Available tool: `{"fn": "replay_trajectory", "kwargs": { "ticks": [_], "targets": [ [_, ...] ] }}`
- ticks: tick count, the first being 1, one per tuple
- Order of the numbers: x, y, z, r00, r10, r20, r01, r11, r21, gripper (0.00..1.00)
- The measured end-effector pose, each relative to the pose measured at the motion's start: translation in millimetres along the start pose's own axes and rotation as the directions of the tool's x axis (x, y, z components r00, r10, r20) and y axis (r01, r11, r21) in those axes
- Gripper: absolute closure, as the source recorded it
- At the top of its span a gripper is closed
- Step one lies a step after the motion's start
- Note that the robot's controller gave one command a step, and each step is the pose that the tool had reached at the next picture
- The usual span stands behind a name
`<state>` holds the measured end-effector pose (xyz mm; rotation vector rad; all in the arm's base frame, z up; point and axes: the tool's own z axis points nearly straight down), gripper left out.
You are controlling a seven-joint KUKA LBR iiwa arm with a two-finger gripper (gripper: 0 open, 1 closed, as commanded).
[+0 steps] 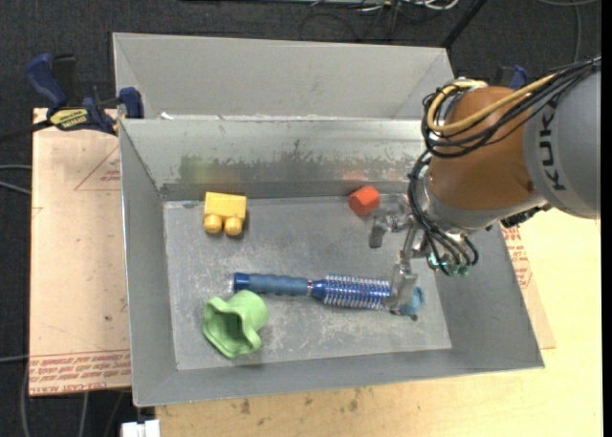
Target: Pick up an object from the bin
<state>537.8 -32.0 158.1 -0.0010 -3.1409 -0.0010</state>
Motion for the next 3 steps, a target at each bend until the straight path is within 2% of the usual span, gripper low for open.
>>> {"fn": "replay_trajectory", "kwargs": {
  "ticks": [1, 2, 3],
  "targets": [
    [8.9, 22, 92, 0.995, 0.104, -0.006, -0.104, 0.995, -0.001, 0.0],
    [7.7, 21, 89, 0.995, 0.104, -0.001, -0.104, 0.995, 0.0, 1.0],
    [32.9, 25, -49, 1.0, 0.021, 0.009, -0.021, 1.0, 0.001, 1.0]
  ]
}}
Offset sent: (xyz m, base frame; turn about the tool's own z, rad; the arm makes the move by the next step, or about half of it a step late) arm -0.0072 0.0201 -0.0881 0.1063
